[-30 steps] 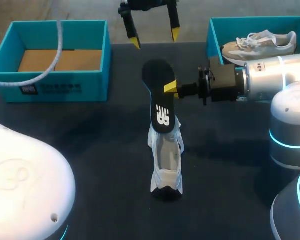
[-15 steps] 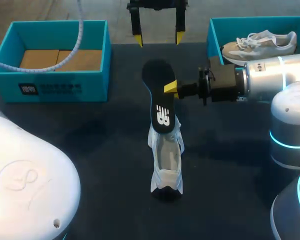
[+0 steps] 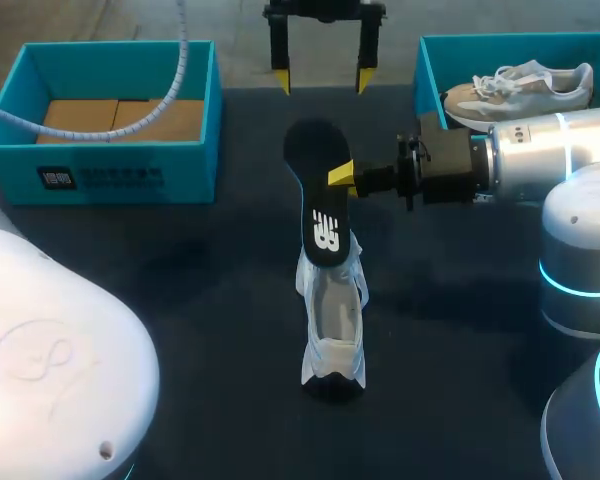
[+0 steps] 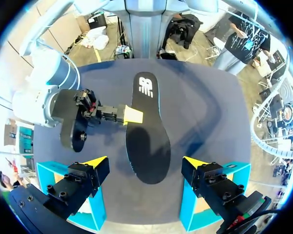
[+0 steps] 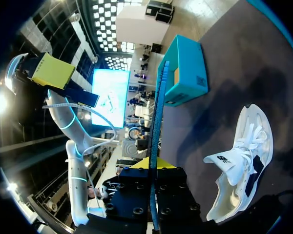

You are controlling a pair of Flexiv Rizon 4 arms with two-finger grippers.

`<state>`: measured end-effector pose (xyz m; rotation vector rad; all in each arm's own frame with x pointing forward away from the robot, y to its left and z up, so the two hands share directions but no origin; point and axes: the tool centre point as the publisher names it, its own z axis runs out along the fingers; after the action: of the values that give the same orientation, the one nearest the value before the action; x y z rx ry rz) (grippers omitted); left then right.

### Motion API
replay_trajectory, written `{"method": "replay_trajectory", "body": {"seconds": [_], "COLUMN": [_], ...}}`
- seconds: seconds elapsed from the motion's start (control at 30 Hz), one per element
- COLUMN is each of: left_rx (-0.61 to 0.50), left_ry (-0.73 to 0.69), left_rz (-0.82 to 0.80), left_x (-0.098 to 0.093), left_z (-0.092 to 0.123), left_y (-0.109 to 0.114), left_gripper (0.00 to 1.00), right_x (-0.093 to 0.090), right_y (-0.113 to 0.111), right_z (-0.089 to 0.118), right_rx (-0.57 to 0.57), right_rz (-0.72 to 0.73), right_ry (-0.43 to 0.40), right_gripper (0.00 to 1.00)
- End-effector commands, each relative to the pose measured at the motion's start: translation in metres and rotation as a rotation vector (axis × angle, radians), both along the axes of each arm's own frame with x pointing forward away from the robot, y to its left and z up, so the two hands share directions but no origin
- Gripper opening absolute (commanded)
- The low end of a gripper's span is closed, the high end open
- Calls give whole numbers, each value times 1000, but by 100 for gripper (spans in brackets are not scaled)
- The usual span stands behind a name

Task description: Take the shoe out of the shoebox, open the shoe tongue, remove and reinsert the insole, then place the shoe into the shoebox

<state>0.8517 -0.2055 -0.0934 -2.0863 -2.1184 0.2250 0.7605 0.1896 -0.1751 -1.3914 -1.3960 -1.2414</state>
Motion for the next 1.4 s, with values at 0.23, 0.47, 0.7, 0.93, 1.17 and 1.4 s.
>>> {"method": "replay_trajectory", "body": {"seconds": [0.23, 0.47, 0.7, 0.93, 1.17, 1.4], "left_rx": [-65, -151, -257, -344, -420, -541], "left_ry": [-3, -18, -33, -40, -47, -122], "left_rz": [22, 31, 44, 64, 92, 129], "left_x": [0, -5, -10, -15, -20, -27], "left_z": [-1, -1, -2, -9, -16, -21], "left_y": [11, 21, 31, 40, 50, 56], "left_gripper": [100, 100, 100, 100, 100, 100], "right_x": [0, 0, 0, 0, 0, 0], "right_y": [2, 2, 2, 2, 2, 2], "right_z": [0, 0, 0, 0, 0, 0], "right_rx": [-1, -1, -1, -1, -1, -1], "right_rz": [-1, -1, -1, -1, -1, -1], "right_ry": [0, 0, 0, 0, 0, 0], "right_gripper": [0, 0, 0, 0, 0, 0]}}
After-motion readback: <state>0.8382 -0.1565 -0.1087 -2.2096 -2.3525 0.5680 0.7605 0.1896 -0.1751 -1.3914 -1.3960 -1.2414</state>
